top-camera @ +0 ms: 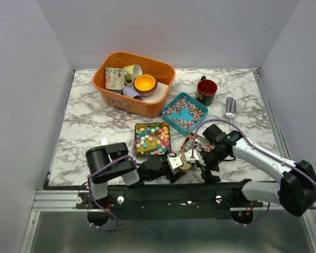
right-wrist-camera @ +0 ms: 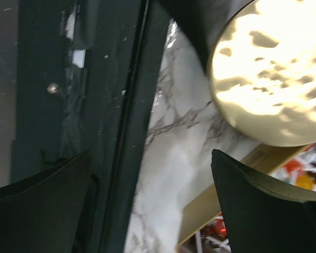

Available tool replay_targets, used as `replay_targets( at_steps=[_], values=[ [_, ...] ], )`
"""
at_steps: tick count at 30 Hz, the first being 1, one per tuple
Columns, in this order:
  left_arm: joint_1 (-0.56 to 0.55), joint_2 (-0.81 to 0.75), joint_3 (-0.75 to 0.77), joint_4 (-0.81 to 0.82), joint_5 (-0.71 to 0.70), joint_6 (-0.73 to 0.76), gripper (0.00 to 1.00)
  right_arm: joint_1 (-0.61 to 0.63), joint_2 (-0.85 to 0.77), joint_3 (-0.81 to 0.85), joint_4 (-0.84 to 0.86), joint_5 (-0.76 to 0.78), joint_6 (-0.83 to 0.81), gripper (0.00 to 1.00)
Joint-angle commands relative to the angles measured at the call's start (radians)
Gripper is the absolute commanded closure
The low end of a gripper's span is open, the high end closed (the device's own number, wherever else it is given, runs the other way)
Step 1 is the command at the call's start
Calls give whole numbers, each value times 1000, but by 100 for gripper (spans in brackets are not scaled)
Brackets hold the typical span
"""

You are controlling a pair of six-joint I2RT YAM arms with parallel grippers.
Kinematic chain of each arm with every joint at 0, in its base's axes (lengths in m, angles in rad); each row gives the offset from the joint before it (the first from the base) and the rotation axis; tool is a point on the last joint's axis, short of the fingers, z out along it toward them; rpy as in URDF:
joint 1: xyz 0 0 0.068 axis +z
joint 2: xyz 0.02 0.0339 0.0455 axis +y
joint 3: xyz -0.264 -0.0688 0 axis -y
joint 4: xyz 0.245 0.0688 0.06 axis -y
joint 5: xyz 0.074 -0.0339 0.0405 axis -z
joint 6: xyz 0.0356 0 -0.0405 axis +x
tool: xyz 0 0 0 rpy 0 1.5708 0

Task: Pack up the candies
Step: Screw the bottle lid onto the packing bottle.

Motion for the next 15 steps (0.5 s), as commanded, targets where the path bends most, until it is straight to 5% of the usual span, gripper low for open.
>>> replay_targets(
  at_steps=[1,7,15],
  values=[
    [11,35,-12,-119,-43,30,100,-16,-89,15,-83,37,80,1],
    [3,33,-14,-121,-34,38,100,-20,-95,150,-8,-18,141,0],
    [-3,29,-12,-131,-38,52,100,-20,176,297,71,-191,63,0]
  ],
)
